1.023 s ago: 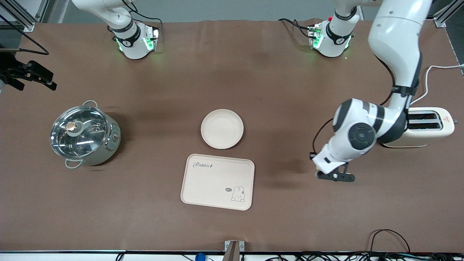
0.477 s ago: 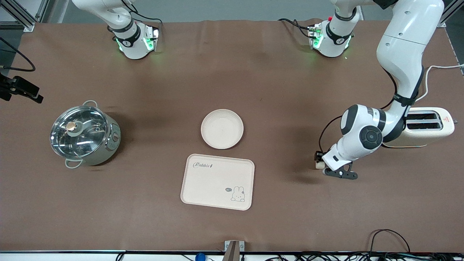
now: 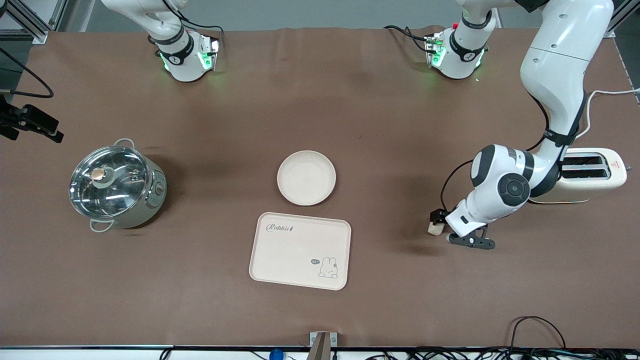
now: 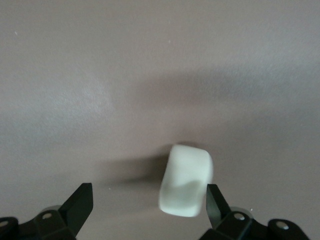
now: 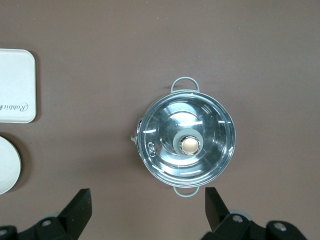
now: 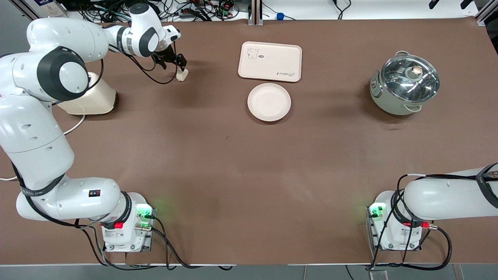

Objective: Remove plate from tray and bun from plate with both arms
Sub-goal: 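Open the left gripper to release the bun and raise it away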

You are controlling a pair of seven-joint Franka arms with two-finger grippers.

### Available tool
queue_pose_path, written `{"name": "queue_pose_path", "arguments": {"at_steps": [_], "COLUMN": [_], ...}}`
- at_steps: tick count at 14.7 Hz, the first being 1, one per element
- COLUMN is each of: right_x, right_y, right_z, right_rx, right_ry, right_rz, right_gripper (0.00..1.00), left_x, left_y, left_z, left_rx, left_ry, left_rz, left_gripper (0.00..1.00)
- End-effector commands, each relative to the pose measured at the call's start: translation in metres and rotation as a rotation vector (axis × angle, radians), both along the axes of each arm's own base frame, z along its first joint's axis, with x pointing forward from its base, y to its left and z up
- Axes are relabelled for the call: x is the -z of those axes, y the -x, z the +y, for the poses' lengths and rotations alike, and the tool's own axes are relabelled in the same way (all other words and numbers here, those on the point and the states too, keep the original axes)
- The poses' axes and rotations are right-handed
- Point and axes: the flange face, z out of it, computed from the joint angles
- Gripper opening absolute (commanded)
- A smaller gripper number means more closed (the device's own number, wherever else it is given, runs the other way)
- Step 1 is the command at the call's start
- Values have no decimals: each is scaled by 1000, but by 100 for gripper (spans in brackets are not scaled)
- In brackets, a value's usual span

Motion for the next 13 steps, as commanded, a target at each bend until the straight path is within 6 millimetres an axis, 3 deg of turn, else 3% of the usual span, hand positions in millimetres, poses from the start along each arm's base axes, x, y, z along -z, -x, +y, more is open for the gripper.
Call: {"name": "queue_pose_path", "arguments": {"at_steps": [1,3,6,8,9,13], "right_x": [-5,-5,-5,-7,-7,-7], "right_y": [1,1,0,1,1,1], "right_z": [-2,-1,8,11,11,11], "right_rx": [5,5,-4,-11,-11,-11], "right_ry": [0,-2,-1,-1,-1,-1], "right_rz": [-2,-4,-2,-5,-2,1], "right_gripper": [100,100,100,100,100,100], "left_x": [-74,-140,-231,-288,-306,-399], "left_y": [-20,-34,-28,-9,2,62], "left_z": [-2,-3,0,3,2,34], "left_rx": [12,6,1,23,41,-38], "left_ry": [-30,-50,-78,-88,-101,-70], "left_rz": [-13,46,56,5,22,11], "left_gripper": [100,100,100,100,100,100]}}
